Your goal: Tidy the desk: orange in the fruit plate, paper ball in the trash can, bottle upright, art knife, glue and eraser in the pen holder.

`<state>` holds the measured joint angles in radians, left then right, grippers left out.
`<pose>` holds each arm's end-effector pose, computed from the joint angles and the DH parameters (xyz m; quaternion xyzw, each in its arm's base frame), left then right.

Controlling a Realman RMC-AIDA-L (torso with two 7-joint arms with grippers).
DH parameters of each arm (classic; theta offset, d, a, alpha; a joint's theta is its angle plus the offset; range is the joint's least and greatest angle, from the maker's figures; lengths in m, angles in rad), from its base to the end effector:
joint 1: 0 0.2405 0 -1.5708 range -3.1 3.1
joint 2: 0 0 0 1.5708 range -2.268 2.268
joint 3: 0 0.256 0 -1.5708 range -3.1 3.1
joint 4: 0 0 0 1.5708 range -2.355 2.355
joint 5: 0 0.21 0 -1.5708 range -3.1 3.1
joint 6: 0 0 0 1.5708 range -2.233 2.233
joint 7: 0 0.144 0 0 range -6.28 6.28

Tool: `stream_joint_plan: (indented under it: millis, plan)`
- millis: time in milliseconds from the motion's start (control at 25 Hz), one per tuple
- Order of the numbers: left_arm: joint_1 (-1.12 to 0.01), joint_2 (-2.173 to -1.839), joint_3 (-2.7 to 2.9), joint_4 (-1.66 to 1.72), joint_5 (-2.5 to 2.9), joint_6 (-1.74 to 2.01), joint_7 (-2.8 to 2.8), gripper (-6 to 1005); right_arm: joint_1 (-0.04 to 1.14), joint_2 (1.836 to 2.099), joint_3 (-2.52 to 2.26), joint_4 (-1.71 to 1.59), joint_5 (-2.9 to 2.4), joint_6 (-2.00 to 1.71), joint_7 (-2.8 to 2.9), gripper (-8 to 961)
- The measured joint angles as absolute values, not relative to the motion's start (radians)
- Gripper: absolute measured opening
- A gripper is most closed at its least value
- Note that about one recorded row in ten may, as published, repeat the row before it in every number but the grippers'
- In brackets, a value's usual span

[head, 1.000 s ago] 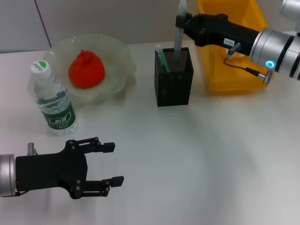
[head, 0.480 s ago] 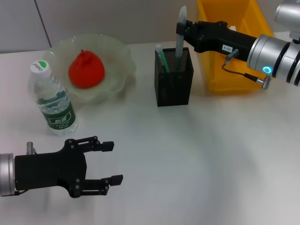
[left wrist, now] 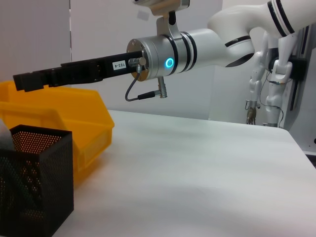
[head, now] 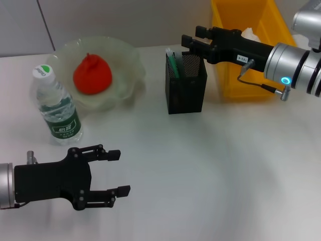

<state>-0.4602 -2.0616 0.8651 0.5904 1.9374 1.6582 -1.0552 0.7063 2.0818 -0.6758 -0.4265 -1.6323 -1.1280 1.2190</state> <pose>-0.2686 0.2872 -0.0224 -0.9670 -0.0740 -0.2350 0.0644 0.2281 0.4142 -0.0066 -0.8635 0.2415 0.3210 0.3050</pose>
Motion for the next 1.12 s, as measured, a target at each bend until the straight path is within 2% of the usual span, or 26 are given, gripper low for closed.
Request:
stream_joint_plan:
  millis: [200,440,640,720,840,880,920,1040,1120]
  plan:
    - [-0.461,-2.062,0.864,0.591,1.937,1.658,-1.058,802,0.692,2.083,-0.676,-0.433,-1.565,-1.143,1.206,613]
    - [-0.465,-2.066,0.864,0.585,1.935,1.66,-1.063,802,0.652,2.078,-0.672,-0.435,-1.423,-1.224,1.199,724]
    - [-0.472,-2.064,0.865,0.533,1.869,1.671,-1.073,802,0.579,2.071,-0.664,-0.47,-1.395,-1.44,1.27,816]
    - [-0.474,-2.065,0.868,0.508,1.84,1.674,-1.074,802,0.535,2.064,-0.667,-0.487,-1.396,-1.569,1.286,817]
    - [-0.485,-2.068,0.868,0.468,1.82,1.675,-1.082,802,0.467,2.037,-0.69,-0.5,-1.418,-1.737,1.289,818]
    - [-0.487,-2.068,0.869,0.461,1.818,1.675,-1.086,802,0.429,2.008,-0.708,-0.501,-1.468,-1.818,1.288,818]
    - [-0.49,-2.069,0.871,0.452,1.815,1.675,-1.092,802,0.429,2.008,-0.708,-0.501,-1.468,-1.818,1.288,818]
    - [-0.497,-2.069,0.88,0.442,1.814,1.668,-1.112,802,0.402,1.977,-0.714,-0.507,-1.615,-1.89,1.282,818]
    - [-0.502,-2.07,0.901,0.441,1.816,1.65,-1.127,802,0.398,1.968,-0.707,-0.517,-1.742,-1.906,1.27,818]
